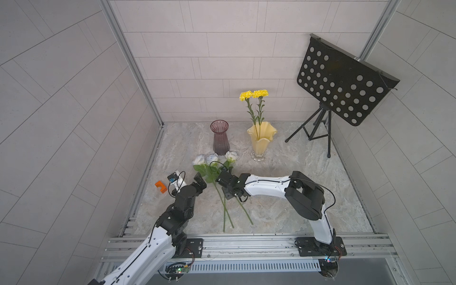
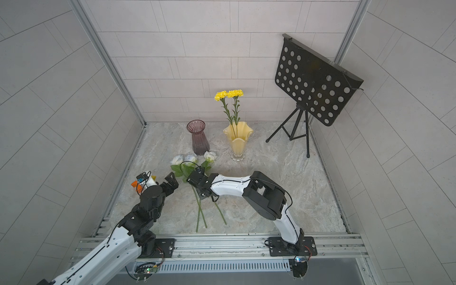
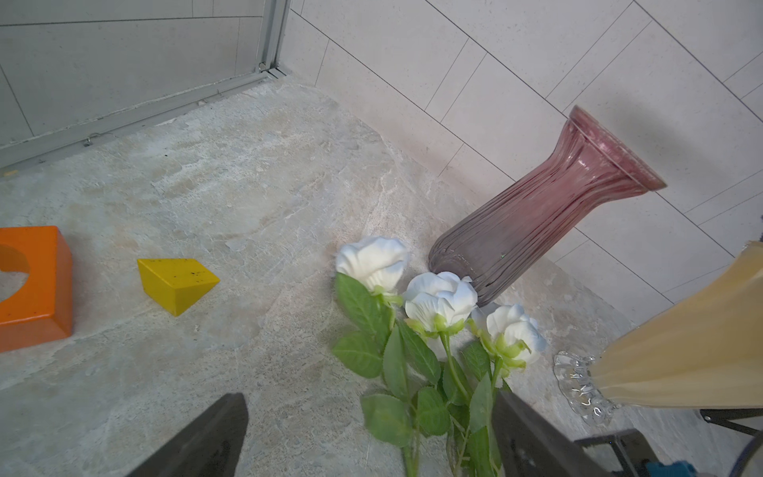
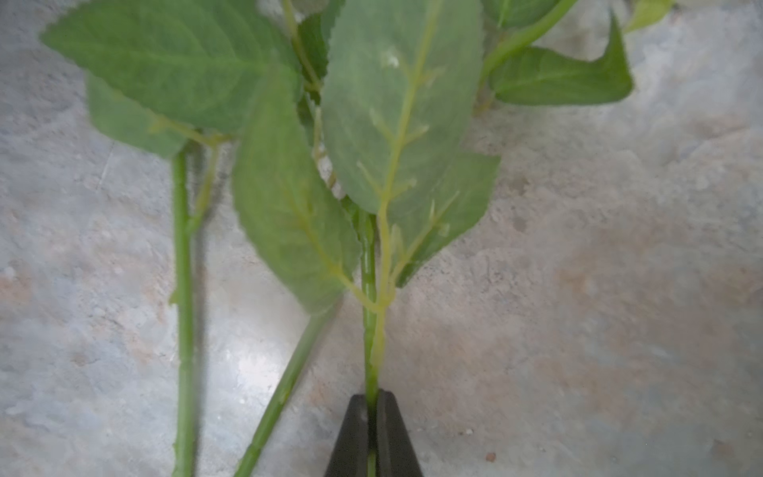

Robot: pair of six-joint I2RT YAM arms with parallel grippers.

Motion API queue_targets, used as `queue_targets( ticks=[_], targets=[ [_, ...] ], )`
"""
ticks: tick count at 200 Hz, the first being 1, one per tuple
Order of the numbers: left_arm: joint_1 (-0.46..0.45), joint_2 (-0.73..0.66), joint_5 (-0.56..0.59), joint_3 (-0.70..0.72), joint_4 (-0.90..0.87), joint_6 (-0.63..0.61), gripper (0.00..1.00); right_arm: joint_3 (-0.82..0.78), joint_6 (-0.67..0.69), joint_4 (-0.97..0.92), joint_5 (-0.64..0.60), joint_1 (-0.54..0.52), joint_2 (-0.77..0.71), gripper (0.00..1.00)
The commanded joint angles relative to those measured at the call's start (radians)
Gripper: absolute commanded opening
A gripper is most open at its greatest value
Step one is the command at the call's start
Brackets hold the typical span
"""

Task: Arrange the flowers in different vases according to their colors
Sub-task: Pick up the flower at the center of the board.

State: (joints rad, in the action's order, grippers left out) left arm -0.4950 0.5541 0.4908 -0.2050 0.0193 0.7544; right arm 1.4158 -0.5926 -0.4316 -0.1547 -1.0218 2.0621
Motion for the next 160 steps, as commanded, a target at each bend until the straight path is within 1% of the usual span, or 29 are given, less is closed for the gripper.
queue_targets(
  ticks=[1, 40, 43, 53, 92, 113, 141, 153, 160],
  targets=[
    [0.006, 0.007, -0.025, -0.002, 0.028, -0.024, 1.0, -0.027, 0.0, -0.08, -0.053, 0.003, -0.066, 0.0],
    [0.005, 0.015, -0.049, -0.002, 0.044, -0.024, 1.0, -0.067, -0.002, -0.102, -0.132, 0.021, -0.193, 0.0],
    [0.006, 0.016, -0.052, -0.001, 0.047, -0.047, 1.0, -0.071, -0.001, -0.101, -0.136, 0.023, -0.204, 0.0],
    [0.006, 0.019, -0.059, 0.002, 0.054, -0.053, 1.0, -0.082, -0.001, -0.101, -0.152, 0.029, -0.24, 0.0],
    [0.006, 0.058, -0.121, -0.001, 0.105, -0.073, 1.0, -0.117, 0.046, -0.082, -0.196, 0.047, -0.376, 0.0],
    [0.005, 0.104, -0.221, -0.009, 0.16, -0.108, 1.0, -0.134, 0.082, -0.052, -0.248, 0.059, -0.465, 0.0],
    [-0.001, 0.215, -0.445, -0.051, 0.252, -0.183, 1.0, -0.159, 0.141, 0.03, -0.298, 0.098, -0.619, 0.0],
    [-0.024, 0.317, -0.541, -0.074, 0.305, -0.221, 1.0, -0.171, 0.167, 0.084, -0.306, 0.125, -0.683, 0.0],
    [-0.056, 0.361, -0.555, -0.083, 0.317, -0.24, 1.0, -0.176, 0.178, 0.116, -0.308, 0.142, -0.718, 0.0]
  ],
)
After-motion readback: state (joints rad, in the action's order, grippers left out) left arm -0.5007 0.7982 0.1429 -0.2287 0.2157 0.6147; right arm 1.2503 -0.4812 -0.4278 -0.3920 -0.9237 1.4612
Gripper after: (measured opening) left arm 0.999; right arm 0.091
